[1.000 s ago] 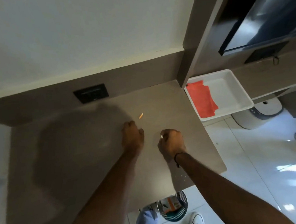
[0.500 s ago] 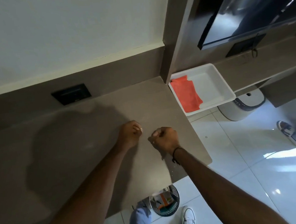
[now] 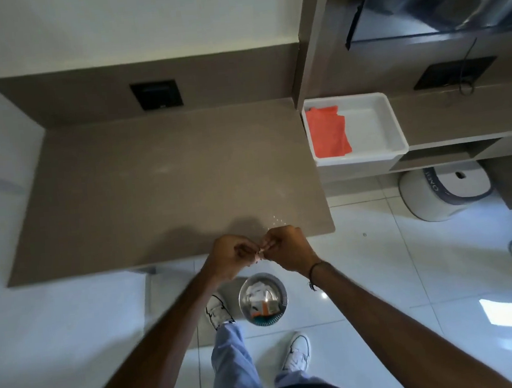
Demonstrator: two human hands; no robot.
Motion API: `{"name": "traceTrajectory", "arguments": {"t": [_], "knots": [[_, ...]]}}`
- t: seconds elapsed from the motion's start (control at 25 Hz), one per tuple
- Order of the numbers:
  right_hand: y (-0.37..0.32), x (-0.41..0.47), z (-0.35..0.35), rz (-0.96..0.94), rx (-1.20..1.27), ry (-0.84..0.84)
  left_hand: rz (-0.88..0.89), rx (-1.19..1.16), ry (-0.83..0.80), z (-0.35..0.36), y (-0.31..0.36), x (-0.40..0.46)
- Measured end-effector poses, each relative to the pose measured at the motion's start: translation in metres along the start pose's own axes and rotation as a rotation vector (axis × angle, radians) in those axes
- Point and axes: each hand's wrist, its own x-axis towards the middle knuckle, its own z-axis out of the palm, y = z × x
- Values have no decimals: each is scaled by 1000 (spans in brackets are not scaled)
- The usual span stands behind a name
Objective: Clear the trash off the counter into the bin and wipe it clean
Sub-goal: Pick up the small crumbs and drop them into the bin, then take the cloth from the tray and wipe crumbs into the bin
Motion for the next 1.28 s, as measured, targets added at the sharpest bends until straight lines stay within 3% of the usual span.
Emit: {"name": "traceTrajectory", "arguments": {"t": [0.32, 0.44, 0.64, 1.0, 1.28], "knots": [[48, -43, 60, 107, -52, 17, -66, 79, 214, 64, -42, -41], [48, -41, 62, 105, -86, 40, -92, 103, 290, 61, -49, -43], [30, -38, 46, 147, -59, 159, -13, 159, 268, 30, -35, -48], [-7, 5, -62, 178, 103, 497, 141, 93, 197, -2, 81, 41], [29, 84, -178, 268, 102, 467, 133, 78, 160, 38, 154, 169]]}}
